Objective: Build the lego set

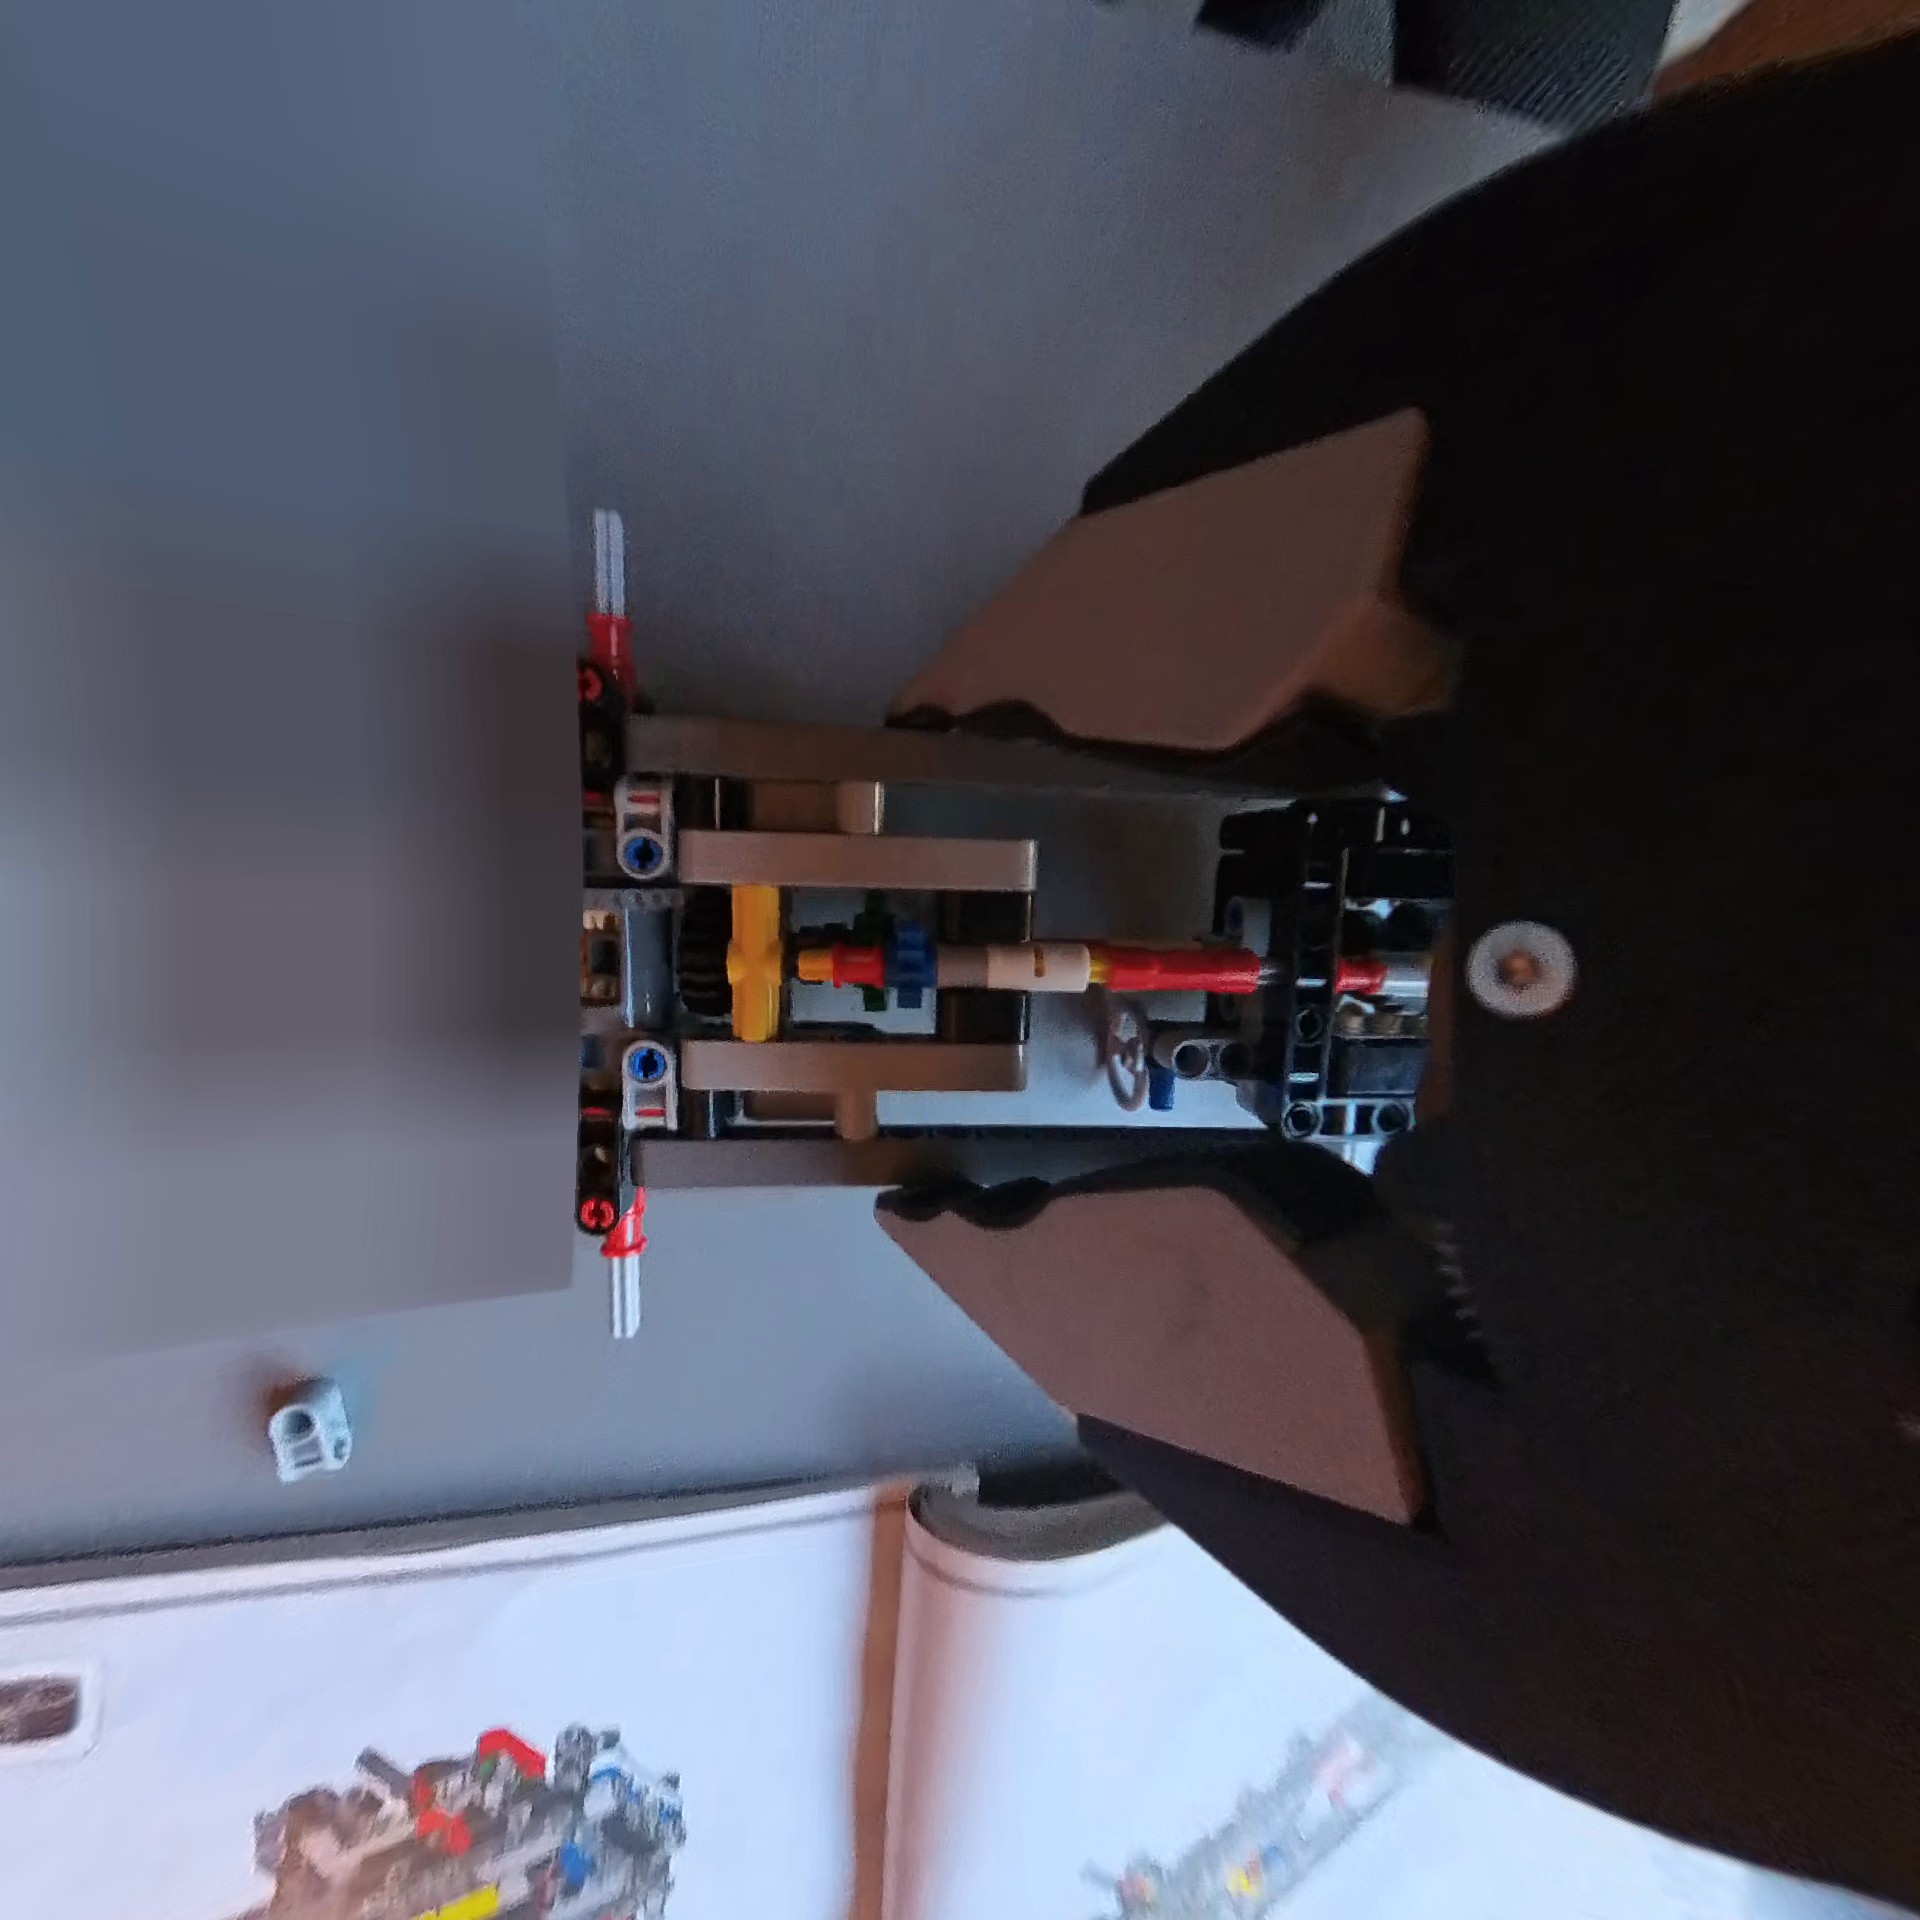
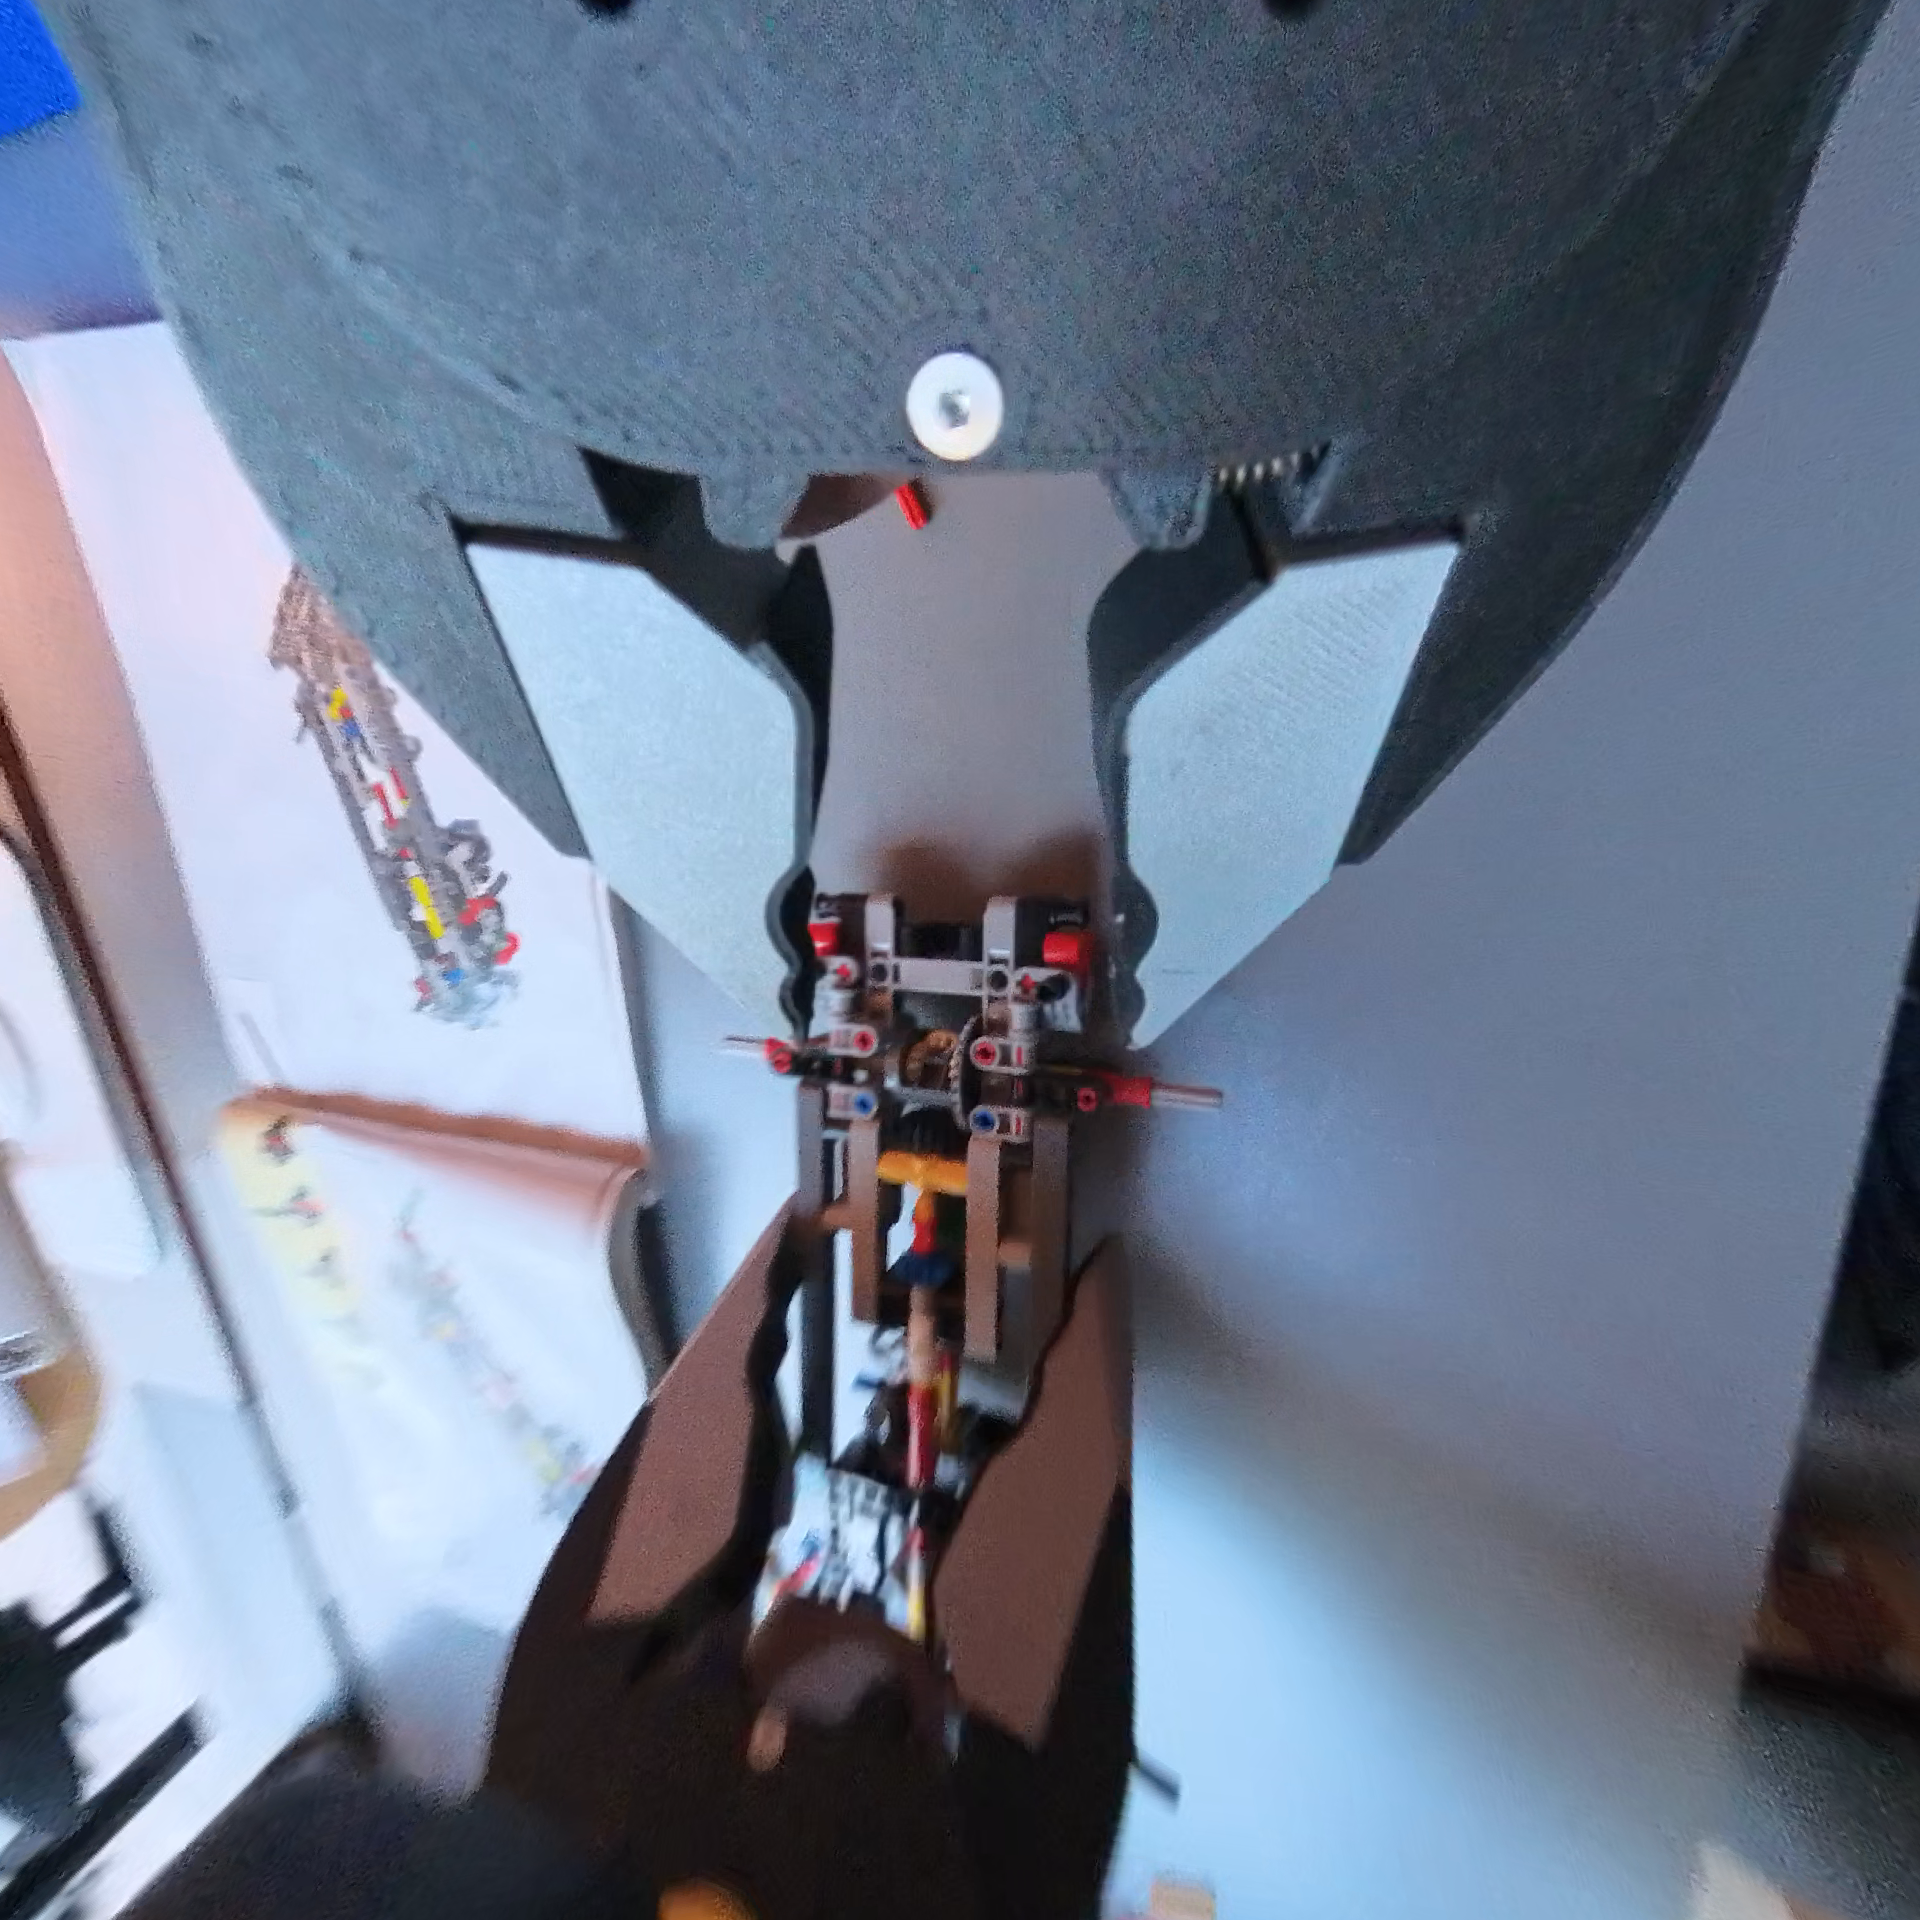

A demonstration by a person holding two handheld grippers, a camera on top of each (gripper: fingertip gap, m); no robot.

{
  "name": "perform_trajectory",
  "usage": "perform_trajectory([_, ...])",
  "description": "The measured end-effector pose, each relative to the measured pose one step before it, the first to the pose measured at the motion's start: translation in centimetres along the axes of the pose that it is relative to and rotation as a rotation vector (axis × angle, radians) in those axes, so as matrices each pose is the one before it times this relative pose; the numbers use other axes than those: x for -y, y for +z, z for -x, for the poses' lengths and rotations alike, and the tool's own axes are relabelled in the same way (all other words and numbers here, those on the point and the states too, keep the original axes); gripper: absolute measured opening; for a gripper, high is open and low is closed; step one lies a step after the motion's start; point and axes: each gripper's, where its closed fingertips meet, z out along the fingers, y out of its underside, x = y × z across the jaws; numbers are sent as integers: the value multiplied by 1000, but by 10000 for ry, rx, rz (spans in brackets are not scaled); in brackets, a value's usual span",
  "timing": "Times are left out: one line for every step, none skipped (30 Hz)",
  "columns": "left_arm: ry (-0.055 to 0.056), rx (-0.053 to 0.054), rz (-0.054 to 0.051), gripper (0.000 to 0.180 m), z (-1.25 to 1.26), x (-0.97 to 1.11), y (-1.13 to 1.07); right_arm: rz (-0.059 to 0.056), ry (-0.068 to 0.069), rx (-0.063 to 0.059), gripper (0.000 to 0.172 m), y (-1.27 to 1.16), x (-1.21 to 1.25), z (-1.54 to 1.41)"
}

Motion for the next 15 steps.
perform_trajectory([-250, -589, -96, 84, -147, -77, -177, -493, -23, -340, 55, -742, 539, -92])
perform_trajectory([-280, -637, -69, 84, -164, -103, -174, -248, -212, -264, 58, -488, 112, 134])
perform_trajectory([-324, -697, -91, 84, -248, -55, -203, -28, -284, -251, 58, -192, -212, 238])
perform_trajectory([-381, -843, -81, 83, -442, -19, -208, 129, -309, -206, 58, 47, -412, 337])
perform_trajectory([-347, -730, -116, 84, -324, 96, -86, 136, -330, -241, 56, 173, -391, 274])
perform_trajectory([-332, -591, -137, 84, -180, 150, -6, 123, -340, -376, 54, 237, -331, 14])
perform_trajectory([-292, -606, -175, 84, -330, 233, -68, 110, -366, -397, 51, 254, -269, -120])
perform_trajectory([-281, -637, -118, 84, -460, 147, -34, 31, -365, -291, 48, 243, -119, -40])
perform_trajectory([-271, -556, -51, 84, -380, 48, 78, -15, -323, -229, 44, 214, -15, -42])
perform_trajectory([-175, -451, -170, 84, -316, 222, 80, -31, -276, -209, 34, 181, 53, -65])
perform_trajectory([-119, -333, -160, 84, -176, 192, 90, -85, -237, -205, 32, 165, 151, -127])
perform_trajectory([-28, -223, -217, 84, -118, 212, 36, -69, -218, -118, 32, 109, 137, -65])
perform_trajectory([41, -96, -112, 84, -24, 50, 18, -73, -102, -192, 33, 57, 96, -280])
perform_trajectory([29, -65, -94, 84, -48, 23, -14, -12, 26, -96, 33, 45, -44, -276])
perform_trajectory([4, -34, -60, 84, -10, -19, -18, 23, 99, 89, 35, 34, -167, -111])
